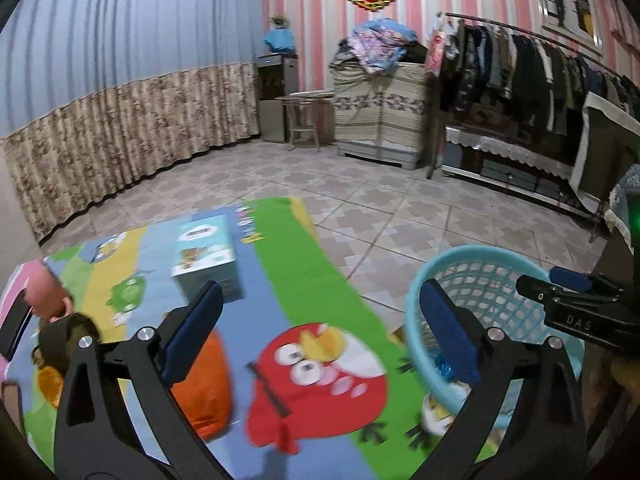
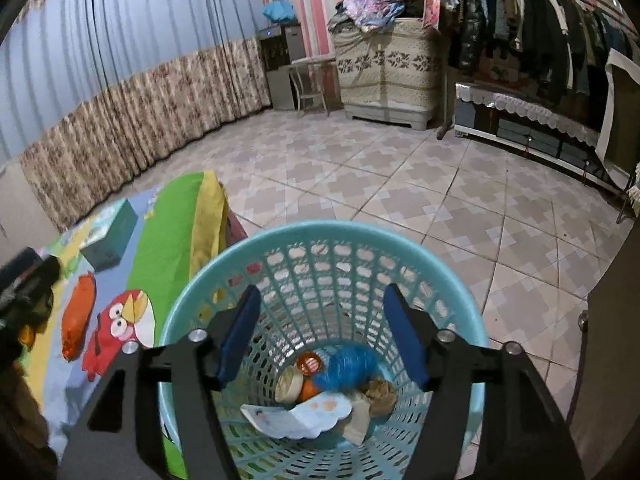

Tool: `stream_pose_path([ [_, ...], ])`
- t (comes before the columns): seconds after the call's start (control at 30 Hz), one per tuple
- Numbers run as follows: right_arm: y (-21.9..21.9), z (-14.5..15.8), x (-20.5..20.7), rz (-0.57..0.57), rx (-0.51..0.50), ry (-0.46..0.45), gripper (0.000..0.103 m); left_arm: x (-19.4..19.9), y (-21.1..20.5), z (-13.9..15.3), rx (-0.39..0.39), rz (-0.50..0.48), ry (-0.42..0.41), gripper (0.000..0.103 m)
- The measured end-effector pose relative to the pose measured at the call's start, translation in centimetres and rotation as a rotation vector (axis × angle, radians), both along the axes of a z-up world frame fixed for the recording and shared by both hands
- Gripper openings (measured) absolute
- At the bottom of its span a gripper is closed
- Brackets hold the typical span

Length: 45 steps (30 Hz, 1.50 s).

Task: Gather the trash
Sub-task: 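Open both grippers to drop the cream bowl and blue bag into the basket, then move both tools back from the basket over the play mat, then grasp the orange plastic bag with the right gripper and lift it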

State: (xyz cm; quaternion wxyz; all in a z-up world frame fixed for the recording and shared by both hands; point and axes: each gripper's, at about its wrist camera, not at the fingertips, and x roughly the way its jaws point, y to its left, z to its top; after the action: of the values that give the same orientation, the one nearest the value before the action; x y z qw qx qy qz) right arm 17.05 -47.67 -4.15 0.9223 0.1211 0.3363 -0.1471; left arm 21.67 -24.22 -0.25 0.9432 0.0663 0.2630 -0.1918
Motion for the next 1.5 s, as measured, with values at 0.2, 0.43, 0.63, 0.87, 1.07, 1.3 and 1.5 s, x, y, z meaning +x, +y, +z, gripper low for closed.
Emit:
stream_pose_path([
  [0.2, 1.9, 1.4, 0.3, -0.021, -0.050, -0.017, 0.087, -0.3, 6.1, 1.1, -0.006, 0.079, -0.025, 0.097],
  [0.43, 6.8, 3.1, 1.5, 0.019, -0.084, -0.060, 0.092, -0.5, 14.3, 1.6, -0.006, 0.202, -0.038, 0.097],
  [0.63, 13.8, 2.9, 3.4, 0.134, -0.132, -0.054, 0.093, -0.4, 21.4, 0.2, 0.024, 0.314, -0.021, 0.097],
  [0.87, 20.6, 0.8, 5.4, 0.268, -0.102, 0.010, 0.093, 0.0, 28.6, -2.9, 0.043, 0.408, 0.062, 0.097],
  [1.07, 24.9, -1.7, 6.9, 0.348, -0.139, 0.092, 0.093, 0.6, 31.5, -4.9, 0.040, 0.427, 0.135, 0.097],
  [1.3, 26.7, -3.6, 8.0, 0.408, -0.109, 0.171, 0.080, 1.3, 31.9, -5.7, 0.008, 0.401, 0.185, 0.097],
  [1.5, 27.5, -3.7, 8.1, 0.492, -0.062, 0.181, 0.030, 2.1, 30.0, -5.9, 0.012, 0.358, 0.204, 0.097],
])
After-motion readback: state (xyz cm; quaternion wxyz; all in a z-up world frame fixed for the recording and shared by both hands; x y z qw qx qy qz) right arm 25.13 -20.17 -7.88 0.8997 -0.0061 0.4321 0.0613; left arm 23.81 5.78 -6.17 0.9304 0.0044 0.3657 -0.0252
